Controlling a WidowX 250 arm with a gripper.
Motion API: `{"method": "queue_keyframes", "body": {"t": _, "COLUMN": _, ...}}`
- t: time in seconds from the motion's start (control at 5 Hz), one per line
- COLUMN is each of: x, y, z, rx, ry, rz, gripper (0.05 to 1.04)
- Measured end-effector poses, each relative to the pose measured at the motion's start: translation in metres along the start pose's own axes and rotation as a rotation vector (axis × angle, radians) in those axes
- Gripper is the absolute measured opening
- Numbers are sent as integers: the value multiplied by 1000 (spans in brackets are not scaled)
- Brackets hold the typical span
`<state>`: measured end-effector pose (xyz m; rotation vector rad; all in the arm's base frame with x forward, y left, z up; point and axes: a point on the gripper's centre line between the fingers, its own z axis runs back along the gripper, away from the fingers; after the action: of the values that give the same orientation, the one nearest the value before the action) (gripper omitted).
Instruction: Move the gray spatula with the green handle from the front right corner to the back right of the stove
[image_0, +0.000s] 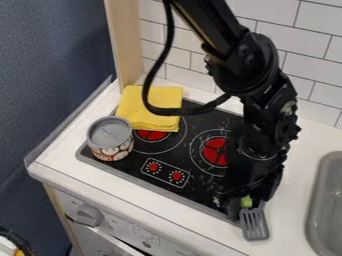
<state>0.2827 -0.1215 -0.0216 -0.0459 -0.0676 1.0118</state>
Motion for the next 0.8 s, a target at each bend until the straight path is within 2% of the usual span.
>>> {"method": "queue_keyframes", "body": {"t": 0.2, "x": 0, "y": -3, "z": 0, "rx": -23, "ry": -3, "rz": -3, "gripper": 666}}
{"method": "queue_keyframes", "body": {"t": 0.4, "x": 1, "y": 0, "z": -1, "rx": -21, "ry": -10, "rz": 2, "gripper": 382}}
{"method": "queue_keyframes", "body": {"t": 0.6, "x": 3, "y": 2, "z": 3, "rx": -12, "ry": -15, "rz": 13, "gripper": 324}}
{"method": "queue_keyframes", "body": {"t": 0.8, "x": 15, "y": 0, "z": 21, "rx": -40, "ry": -37, "rz": 65, "gripper": 324}}
